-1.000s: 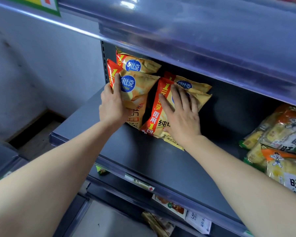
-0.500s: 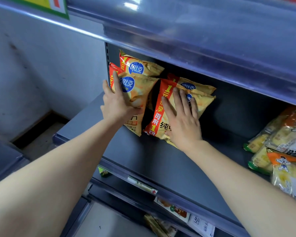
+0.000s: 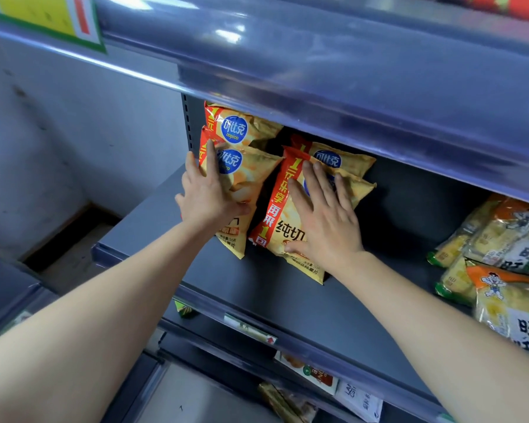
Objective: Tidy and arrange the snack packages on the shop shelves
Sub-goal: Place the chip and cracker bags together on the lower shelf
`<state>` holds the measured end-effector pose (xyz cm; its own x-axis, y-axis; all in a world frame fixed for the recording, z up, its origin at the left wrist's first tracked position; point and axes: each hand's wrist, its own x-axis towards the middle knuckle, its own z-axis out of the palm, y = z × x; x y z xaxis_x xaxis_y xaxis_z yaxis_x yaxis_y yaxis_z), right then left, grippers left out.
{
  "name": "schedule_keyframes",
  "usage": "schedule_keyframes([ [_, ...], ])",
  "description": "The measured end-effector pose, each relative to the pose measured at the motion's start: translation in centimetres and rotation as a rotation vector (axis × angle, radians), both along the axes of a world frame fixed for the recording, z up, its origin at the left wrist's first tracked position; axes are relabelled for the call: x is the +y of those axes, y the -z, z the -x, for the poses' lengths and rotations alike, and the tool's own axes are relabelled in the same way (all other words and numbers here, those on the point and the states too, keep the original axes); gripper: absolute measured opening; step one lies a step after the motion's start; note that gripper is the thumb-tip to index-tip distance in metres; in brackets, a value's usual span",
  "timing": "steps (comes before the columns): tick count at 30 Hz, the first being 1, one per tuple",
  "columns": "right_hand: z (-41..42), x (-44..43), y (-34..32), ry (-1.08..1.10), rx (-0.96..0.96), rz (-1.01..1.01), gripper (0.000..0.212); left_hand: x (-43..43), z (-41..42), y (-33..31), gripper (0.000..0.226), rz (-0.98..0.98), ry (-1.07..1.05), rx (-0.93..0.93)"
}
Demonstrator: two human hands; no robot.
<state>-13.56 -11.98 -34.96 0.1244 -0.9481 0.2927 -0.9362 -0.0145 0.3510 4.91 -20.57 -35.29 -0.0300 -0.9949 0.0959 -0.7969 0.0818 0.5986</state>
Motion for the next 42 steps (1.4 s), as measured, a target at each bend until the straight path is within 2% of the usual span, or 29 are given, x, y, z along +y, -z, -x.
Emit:
schedule_keyframes([
  [8,0.1,1.7,0.7,-0.075,0.036,0.03,0.124,0.7,-0.6,0.4,0.138,-0.009,-0.008,0.004],
  [12,0.2,2.6,1.6,-0.061,0.079,-0.045,0.132,0.5,-1.1,1.2,0.139,-0.075,-0.013,0.031],
  [15,0.7,2.9,2.5,-0.037,0.174,-0.106,0.128,0.2,-1.5,1.6,0.134,-0.096,-0.002,0.077],
  [19,1.2,2.1,3.0,-0.026,0.272,-0.055,0.113,0.3,-1.8,2.2,0.134,0.03,-0.029,0.171],
  [23,1.1,1.6,4.0,-0.019,0.312,-0.025,0.108,0.3,-1.2,3.0,0.135,0.105,-0.04,0.227],
  [28,1.3,1.4,3.9,-0.011,0.304,0.0,0.114,0.1,-0.9,3.1,0.132,0.132,-0.05,0.215],
  [30,1.1,1.4,4.1,-0.013,0.304,0.016,0.109,0.2,-1.0,3.4,0.132,0.133,-0.037,0.212],
  [35,1.3,1.5,4.9,-0.082,0.254,0.042,0.11,0.8,-2.1,3.8,0.141,0.052,0.02,0.26],
  [38,1.7,1.6,4.6,-0.18,0.149,0.107,0.1,1.2,-2.8,4.1,0.138,0.012,0.063,0.238],
  [42,1.9,1.6,4.3,-0.241,0.12,0.2,0.076,1.2,-2.6,3.9,0.123,0.063,0.022,0.162],
])
